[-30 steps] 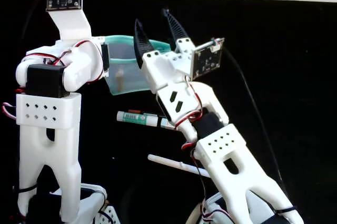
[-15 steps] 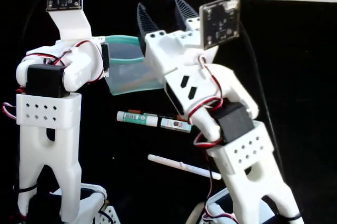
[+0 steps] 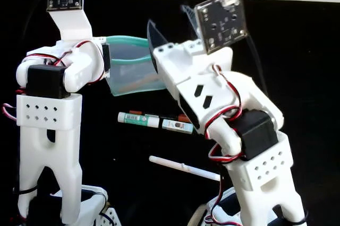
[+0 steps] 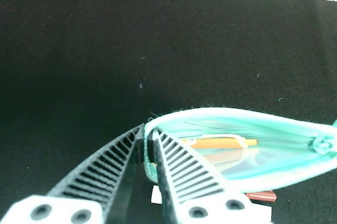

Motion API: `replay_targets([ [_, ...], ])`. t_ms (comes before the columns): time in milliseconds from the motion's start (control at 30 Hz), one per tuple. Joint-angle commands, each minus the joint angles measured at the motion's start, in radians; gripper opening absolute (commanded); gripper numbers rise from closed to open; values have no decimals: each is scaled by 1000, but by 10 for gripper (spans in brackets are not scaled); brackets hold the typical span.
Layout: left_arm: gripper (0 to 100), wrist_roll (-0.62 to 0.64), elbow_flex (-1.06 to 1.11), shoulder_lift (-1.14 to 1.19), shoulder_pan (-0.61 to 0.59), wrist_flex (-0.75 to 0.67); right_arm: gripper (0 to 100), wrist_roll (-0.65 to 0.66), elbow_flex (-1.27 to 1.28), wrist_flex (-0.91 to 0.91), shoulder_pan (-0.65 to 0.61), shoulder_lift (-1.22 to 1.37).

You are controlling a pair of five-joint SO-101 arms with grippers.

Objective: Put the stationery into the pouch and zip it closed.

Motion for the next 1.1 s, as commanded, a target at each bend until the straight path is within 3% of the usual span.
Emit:
replay_targets([
  [0, 7, -3, 16, 8, -12, -2, 216, 51, -53, 117, 7, -13],
  [533, 7, -3, 79, 7, -8, -28, 214, 103, -50, 526, 7, -13],
  [900, 7, -3, 79, 7, -8, -26, 214, 104, -47, 730, 19, -13],
  [1067, 7, -3, 79, 7, -10, -25, 214, 104, 18, 737, 44, -2],
])
